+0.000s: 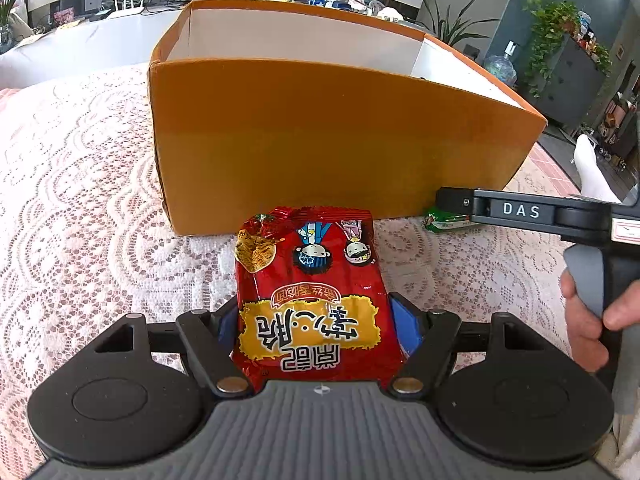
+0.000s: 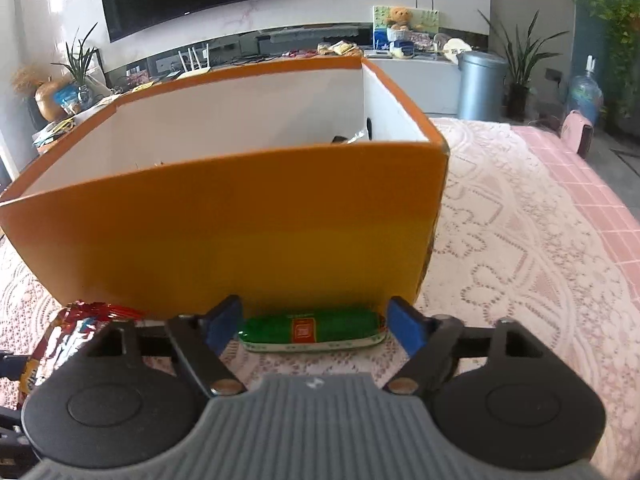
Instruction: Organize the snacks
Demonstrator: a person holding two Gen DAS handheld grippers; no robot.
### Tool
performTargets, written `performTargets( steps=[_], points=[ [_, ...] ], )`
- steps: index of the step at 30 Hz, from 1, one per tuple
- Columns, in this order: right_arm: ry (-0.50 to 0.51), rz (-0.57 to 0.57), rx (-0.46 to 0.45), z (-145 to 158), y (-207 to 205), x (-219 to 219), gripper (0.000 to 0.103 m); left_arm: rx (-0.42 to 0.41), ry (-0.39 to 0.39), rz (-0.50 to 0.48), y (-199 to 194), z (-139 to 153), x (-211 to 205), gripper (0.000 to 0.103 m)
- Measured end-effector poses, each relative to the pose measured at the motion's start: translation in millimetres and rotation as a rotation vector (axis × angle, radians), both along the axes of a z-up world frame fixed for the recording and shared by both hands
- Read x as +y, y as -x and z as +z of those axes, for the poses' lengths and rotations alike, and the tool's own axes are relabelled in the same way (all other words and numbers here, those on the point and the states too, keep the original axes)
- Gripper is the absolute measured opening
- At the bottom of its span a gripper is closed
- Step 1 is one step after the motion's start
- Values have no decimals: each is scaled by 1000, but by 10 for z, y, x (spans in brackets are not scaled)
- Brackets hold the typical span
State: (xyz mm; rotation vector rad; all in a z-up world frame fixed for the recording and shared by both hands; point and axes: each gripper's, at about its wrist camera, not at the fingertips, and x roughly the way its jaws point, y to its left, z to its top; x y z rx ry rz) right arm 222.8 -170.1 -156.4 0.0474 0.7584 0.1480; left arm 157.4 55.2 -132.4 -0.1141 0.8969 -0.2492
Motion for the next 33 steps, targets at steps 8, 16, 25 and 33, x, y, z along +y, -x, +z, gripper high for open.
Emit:
performTargets(
  steps=[8, 16, 25, 33],
  points=[
    [-64, 23, 15, -5, 7, -47, 68, 2, 8, 4, 22, 13, 2, 84],
    [-46, 190, 32, 70, 459, 212, 53, -1, 11, 19, 59, 46, 24, 84],
    [66, 173, -57, 86, 220, 85, 77, 7, 20, 42, 65, 41, 79, 84],
    [7, 219, -29, -84, 6, 8, 85, 16, 27, 50, 55, 42, 88, 84]
  ],
)
